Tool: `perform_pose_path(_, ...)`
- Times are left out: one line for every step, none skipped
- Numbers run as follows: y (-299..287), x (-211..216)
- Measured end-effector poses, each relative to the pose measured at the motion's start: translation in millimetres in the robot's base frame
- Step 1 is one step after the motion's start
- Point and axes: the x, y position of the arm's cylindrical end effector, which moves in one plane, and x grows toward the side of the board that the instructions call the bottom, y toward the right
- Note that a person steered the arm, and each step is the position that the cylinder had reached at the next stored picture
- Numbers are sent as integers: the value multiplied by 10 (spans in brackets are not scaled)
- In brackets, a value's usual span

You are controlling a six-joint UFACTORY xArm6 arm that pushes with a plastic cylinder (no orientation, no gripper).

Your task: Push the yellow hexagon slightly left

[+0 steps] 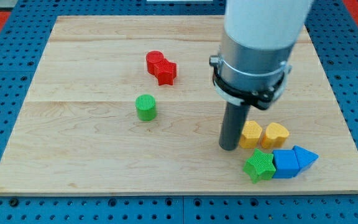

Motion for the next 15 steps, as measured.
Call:
perform_pose_path(-37, -283)
perform_pose_path(330, -707)
perform_pose_path(1015, -996)
perform_pose_path(1602, -797)
perform_pose_path(2003, -548)
perform_pose_path(2033, -322)
perform_pose_path(1808, -156)
perform_pose_path(1705, -125)
perform_pose_path(1462, -125)
perform_pose_path(1094, -92)
perform_pose_path(757, -88)
perform_pose_path(574, -88)
perform_pose_path(636, -47)
perform_pose_path(619, -38)
perform_pose_path(439, -39)
